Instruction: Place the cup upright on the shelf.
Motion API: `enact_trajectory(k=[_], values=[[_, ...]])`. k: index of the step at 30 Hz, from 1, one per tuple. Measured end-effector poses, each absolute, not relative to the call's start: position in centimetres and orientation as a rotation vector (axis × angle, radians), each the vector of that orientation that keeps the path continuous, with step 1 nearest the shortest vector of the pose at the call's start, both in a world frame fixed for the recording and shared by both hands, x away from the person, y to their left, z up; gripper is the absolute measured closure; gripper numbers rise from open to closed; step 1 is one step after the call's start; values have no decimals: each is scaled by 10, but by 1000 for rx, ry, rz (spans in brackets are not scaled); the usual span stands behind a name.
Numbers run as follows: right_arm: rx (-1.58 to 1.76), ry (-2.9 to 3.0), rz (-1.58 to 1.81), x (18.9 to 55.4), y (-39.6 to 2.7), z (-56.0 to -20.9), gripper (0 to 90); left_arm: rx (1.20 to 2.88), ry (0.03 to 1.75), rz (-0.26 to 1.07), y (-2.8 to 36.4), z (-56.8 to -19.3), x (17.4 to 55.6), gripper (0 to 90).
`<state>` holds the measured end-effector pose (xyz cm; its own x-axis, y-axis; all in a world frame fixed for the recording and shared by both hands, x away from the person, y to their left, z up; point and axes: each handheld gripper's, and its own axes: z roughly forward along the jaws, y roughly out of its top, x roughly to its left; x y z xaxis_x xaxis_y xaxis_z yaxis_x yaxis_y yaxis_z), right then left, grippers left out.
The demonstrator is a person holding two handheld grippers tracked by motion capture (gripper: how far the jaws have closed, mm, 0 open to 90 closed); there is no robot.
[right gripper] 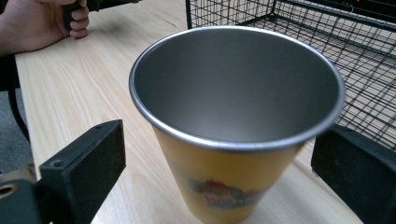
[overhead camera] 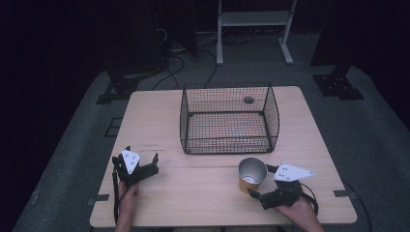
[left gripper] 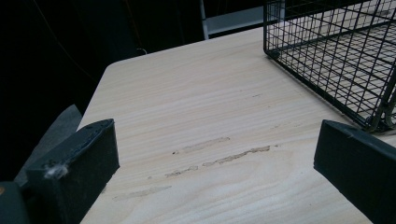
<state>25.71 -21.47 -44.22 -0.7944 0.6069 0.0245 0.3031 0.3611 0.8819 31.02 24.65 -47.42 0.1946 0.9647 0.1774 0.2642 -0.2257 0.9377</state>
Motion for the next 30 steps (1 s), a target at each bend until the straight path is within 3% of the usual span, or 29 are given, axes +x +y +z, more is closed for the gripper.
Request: enact_trajectory(k=[21,30], values=[[801,2308,1416,270,-196,-446,29,1652,1179,1077,247,-474,310,0],[784,2314,1424,273,-197,-438,112,1648,1180,1075,247,-474,310,0]])
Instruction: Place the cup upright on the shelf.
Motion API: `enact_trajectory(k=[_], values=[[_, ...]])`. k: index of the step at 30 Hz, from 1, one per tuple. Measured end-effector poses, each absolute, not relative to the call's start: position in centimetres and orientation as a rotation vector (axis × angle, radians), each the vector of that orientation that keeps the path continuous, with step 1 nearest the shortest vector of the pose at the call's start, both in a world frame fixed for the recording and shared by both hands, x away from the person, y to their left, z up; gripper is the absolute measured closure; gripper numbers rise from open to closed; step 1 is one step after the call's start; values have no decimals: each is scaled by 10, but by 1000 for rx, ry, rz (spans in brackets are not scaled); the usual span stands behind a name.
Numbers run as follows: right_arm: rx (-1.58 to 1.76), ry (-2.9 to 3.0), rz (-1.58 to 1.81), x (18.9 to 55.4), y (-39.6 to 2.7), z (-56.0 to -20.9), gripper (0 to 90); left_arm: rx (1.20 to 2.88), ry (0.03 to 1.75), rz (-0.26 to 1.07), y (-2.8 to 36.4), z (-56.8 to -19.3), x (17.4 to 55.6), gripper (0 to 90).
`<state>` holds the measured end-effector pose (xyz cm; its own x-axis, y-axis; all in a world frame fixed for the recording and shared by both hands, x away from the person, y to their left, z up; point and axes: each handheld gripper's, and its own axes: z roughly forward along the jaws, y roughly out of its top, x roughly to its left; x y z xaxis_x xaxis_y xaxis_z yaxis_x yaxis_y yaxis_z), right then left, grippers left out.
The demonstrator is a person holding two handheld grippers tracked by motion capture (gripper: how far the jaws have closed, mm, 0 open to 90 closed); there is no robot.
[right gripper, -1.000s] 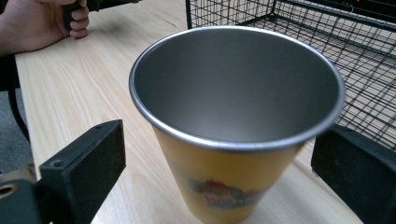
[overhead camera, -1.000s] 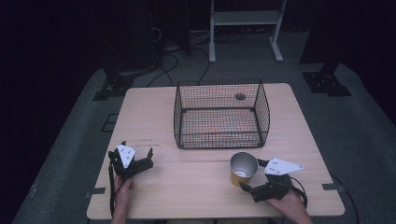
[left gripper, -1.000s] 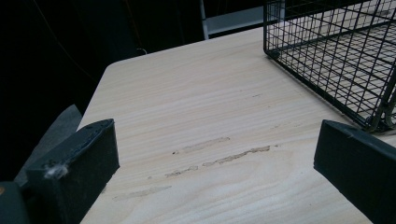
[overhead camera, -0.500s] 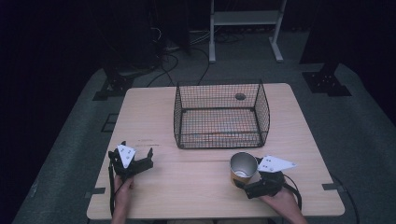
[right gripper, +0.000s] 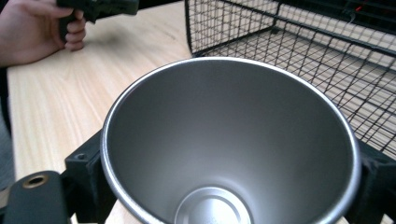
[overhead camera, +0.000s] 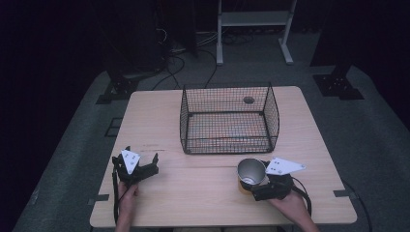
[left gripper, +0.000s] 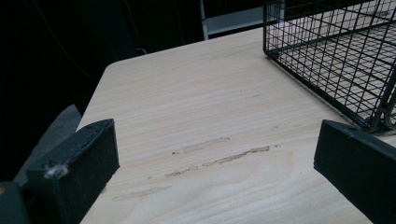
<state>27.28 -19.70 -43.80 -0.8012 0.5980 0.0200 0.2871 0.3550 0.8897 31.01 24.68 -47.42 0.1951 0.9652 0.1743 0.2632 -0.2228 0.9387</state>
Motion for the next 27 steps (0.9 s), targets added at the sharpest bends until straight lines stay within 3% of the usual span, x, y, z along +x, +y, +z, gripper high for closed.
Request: enact_trajectory(k=[27], values=[[724,2416,1529,295,-198,-383,114,1645,1182,1075,247,-474,310,0]])
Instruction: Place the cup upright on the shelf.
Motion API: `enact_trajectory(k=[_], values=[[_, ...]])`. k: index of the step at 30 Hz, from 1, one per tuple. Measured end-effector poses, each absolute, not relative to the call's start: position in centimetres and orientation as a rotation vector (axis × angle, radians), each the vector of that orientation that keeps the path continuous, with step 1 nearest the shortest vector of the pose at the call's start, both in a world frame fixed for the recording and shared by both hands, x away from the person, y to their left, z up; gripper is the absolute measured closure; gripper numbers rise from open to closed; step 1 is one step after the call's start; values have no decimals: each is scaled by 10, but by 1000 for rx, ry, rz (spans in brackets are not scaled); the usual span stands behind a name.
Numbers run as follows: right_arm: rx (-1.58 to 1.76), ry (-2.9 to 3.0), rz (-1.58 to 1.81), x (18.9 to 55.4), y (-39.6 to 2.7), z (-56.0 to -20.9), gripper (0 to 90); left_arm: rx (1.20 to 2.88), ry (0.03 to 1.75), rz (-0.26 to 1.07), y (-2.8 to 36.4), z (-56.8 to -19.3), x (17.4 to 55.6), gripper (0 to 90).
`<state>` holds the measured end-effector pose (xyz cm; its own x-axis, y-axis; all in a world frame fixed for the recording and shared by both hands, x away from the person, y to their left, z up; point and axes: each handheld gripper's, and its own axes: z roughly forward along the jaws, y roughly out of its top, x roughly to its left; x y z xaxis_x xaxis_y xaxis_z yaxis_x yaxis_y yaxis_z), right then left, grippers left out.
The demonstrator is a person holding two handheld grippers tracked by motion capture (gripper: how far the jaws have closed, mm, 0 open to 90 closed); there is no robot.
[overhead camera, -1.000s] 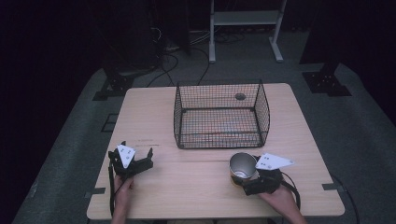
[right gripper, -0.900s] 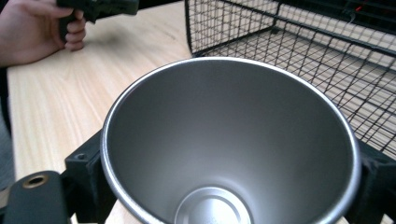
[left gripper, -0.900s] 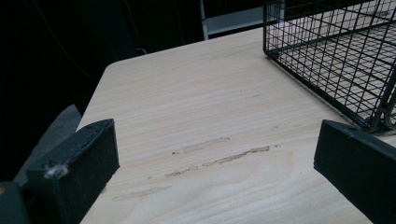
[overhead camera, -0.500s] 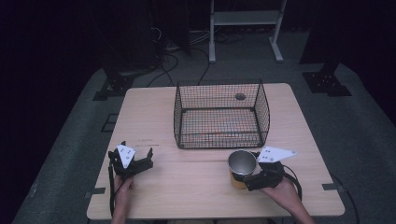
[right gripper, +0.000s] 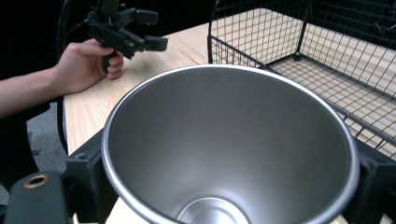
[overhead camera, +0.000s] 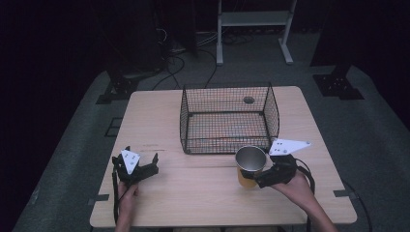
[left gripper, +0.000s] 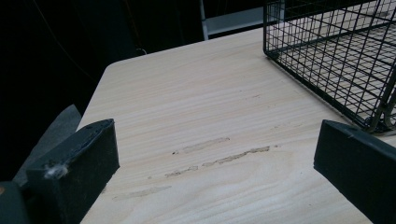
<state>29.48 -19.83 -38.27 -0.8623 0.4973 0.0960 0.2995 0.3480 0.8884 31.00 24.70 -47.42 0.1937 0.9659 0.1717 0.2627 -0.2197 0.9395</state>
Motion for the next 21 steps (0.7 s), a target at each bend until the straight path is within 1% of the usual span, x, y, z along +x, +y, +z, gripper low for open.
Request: enact_trajectory(k=[21], values=[[715,2419,1560,318,-198,-347,114,1643,1184,1073,247,-474,310,0]])
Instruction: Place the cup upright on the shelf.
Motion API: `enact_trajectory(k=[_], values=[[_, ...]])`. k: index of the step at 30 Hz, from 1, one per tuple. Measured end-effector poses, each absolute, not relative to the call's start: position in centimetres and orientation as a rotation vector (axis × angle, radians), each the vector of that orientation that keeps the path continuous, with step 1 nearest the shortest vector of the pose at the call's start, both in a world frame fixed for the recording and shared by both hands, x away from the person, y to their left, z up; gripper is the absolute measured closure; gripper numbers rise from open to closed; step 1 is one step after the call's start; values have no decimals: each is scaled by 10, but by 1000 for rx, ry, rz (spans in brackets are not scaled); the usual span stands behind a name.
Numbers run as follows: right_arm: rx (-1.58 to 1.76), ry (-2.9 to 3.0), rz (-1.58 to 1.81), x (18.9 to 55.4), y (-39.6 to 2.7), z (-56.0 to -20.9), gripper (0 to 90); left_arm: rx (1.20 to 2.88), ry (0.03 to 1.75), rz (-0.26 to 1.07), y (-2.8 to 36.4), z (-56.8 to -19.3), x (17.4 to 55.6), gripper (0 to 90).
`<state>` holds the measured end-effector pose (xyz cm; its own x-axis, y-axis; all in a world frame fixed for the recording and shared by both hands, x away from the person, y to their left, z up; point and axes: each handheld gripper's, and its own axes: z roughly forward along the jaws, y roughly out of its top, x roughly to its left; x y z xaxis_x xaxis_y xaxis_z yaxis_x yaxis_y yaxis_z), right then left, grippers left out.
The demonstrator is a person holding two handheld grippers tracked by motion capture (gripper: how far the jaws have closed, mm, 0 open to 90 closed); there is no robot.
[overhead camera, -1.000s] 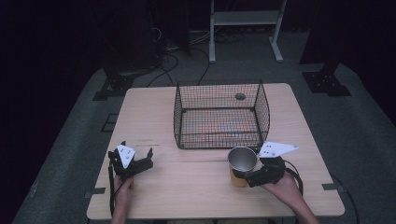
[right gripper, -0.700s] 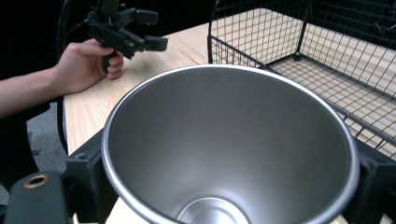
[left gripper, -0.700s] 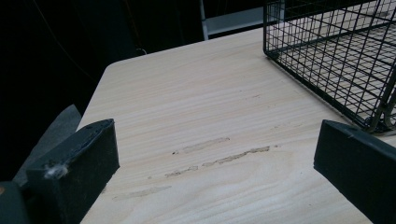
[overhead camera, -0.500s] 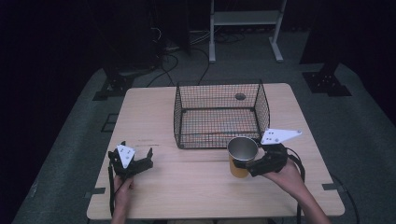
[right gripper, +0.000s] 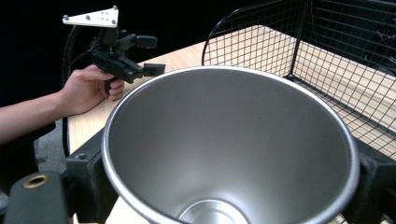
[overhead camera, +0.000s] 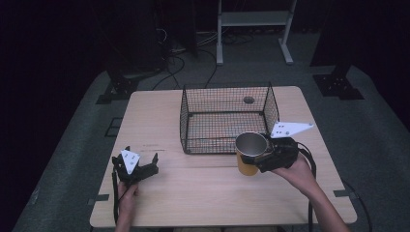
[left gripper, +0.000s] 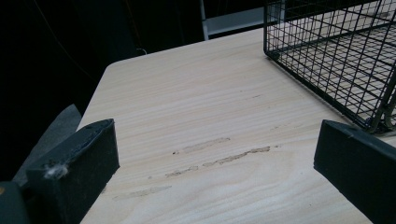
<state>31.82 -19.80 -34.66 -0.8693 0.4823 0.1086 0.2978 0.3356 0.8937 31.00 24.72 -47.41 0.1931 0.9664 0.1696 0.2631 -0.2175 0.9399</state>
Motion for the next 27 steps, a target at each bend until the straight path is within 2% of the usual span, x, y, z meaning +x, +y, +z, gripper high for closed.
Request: enact_trajectory(k=[27], values=[[721,2390,1586,367,-187,-304,114,1642,1183,1072,247,-474,310,0]])
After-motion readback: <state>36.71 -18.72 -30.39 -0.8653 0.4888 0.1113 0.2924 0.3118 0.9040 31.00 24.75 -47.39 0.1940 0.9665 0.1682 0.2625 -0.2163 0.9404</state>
